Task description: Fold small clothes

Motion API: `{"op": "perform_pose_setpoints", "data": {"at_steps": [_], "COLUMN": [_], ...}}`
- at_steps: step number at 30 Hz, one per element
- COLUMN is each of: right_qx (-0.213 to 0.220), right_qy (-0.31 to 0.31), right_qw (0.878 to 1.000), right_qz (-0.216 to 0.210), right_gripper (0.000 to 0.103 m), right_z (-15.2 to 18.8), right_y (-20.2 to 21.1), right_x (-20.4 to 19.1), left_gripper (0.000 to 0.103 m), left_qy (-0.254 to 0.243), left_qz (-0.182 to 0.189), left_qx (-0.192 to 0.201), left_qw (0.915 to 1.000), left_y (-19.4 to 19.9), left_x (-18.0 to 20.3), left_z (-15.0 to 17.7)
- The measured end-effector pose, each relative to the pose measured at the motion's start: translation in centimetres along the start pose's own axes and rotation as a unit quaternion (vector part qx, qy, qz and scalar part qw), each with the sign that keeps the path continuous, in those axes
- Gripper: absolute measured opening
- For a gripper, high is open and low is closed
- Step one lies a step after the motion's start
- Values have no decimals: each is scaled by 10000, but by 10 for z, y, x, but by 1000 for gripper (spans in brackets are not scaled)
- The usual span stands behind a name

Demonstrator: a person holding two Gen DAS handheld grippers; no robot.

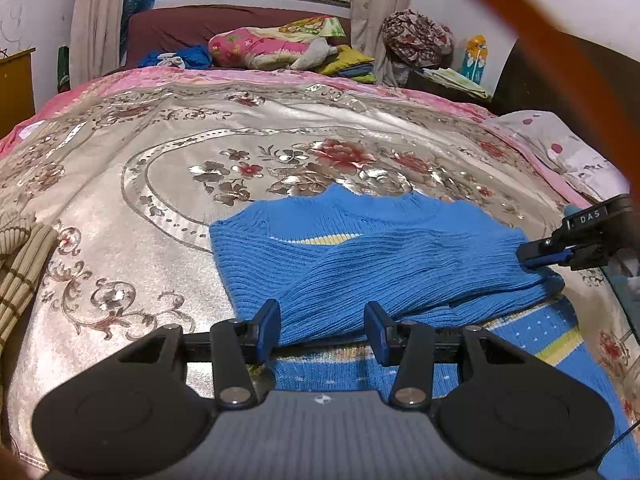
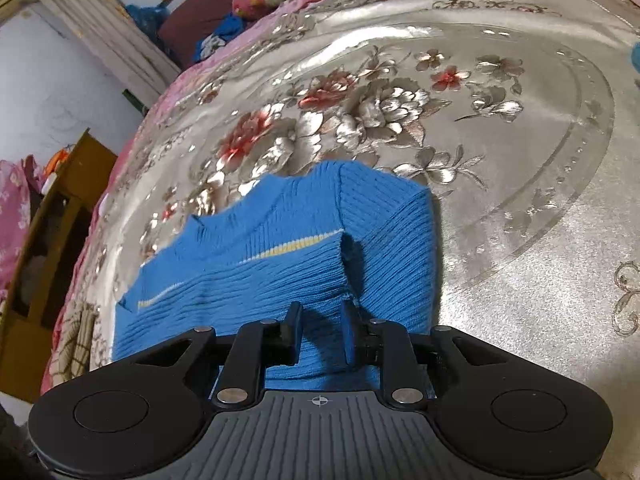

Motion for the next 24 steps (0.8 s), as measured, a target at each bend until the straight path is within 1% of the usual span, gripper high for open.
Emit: {"op": "perform_pose_setpoints", "data": {"at_steps": [4,8,12,14,15,16,17,19,22,24], "right_qx": [147,130,68,123,168,206,246,303,470,706], "right_qy": [-26,59,124,327,452,564,678,786,768,680], "right_qw": [9999,9999,9999,9994,9987,9980,9972,9964,9959,9939], "right_qz": [-58,73,14,81,155,203,220,128,-112,-509], "right_gripper": [22,24,24,20,13,5,4,3,3,3], "right_z": [-5,-4,-1,1,2,2,3,3,0,-4], "right_y": [11,9,2,2,3,5,7,13,27,45], "right_x": [4,5,-2,-9,-13,-16,-20,-26,-35,-41], "left_gripper": [51,51,51,51,51,51,51,51,51,51], "left_qy": [59,119,36,21,27,36,46,68,90,128], "left_qz": [-1,21,-2,-6,-8,-8,-11,-20,-43,-32], "left_qx": [-9,-16,-40,-48,-48,-45,-43,-34,64,219], "left_qw": [10000,9999,10000,10000,10000,10000,10000,10000,9999,9997], "left_y": [-2,-3,-4,-4,-4,-4,-4,-3,1,7], "left_x": [-3,-3,-1,-1,-2,-2,-3,-4,-5,-6], "left_z": [1,1,1,1,1,1,1,1,-2,-5]}}
Point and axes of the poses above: each gripper's, at about its wrist camera, not at the fingertips, and y roughly against the way its jaws point, x to its right, z to its underside, the point moved 4 cm from there along -y, roughly the way its jaws point, and after that the axes turned 9 degrees about -y, right-handed, at the moved point
